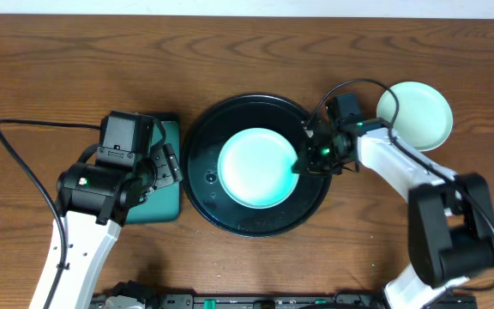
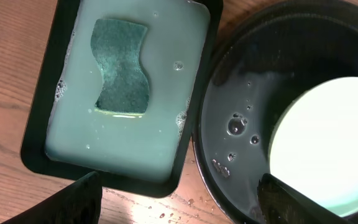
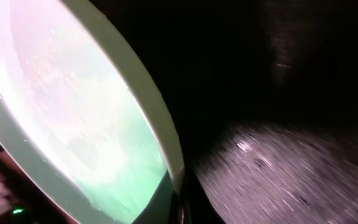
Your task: Clean dirty plates on tray and stack at the side
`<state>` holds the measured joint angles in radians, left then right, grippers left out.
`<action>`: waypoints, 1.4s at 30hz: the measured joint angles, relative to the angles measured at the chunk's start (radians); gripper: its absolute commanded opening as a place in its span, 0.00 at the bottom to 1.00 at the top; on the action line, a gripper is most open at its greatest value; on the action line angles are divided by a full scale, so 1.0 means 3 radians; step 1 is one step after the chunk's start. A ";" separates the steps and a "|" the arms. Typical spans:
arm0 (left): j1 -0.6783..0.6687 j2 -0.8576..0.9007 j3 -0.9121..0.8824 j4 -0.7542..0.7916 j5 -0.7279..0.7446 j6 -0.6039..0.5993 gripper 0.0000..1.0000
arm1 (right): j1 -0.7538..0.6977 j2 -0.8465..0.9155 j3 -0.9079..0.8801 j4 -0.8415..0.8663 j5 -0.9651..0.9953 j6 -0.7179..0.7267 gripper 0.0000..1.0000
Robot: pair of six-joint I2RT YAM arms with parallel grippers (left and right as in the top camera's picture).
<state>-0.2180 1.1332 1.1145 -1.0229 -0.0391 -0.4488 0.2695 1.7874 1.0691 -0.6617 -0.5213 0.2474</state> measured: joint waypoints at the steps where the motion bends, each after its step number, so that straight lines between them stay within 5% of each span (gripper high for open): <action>1: 0.0000 0.0000 0.0000 0.0000 0.0001 0.0000 0.81 | 0.0000 -0.0080 0.0018 -0.0076 0.0103 -0.0027 0.01; 10: 0.0000 0.0000 0.0000 0.0001 0.0015 -0.0001 0.80 | 0.0003 -0.0759 0.0294 -0.0553 0.0876 -0.0371 0.01; 20: 0.0000 0.0000 0.0000 0.0001 0.0023 -0.0001 0.80 | 0.0174 -0.0855 0.0312 -0.0543 0.1691 -0.0512 0.01; 42: 0.0000 0.0206 0.0000 -0.0008 0.0023 -0.0001 0.80 | 0.1456 -0.0855 0.0757 -0.0437 0.4061 -0.1127 0.01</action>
<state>-0.2180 1.1950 1.1145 -1.0252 -0.0322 -0.4492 0.7063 1.5311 1.2961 -0.7929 0.6971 -0.0906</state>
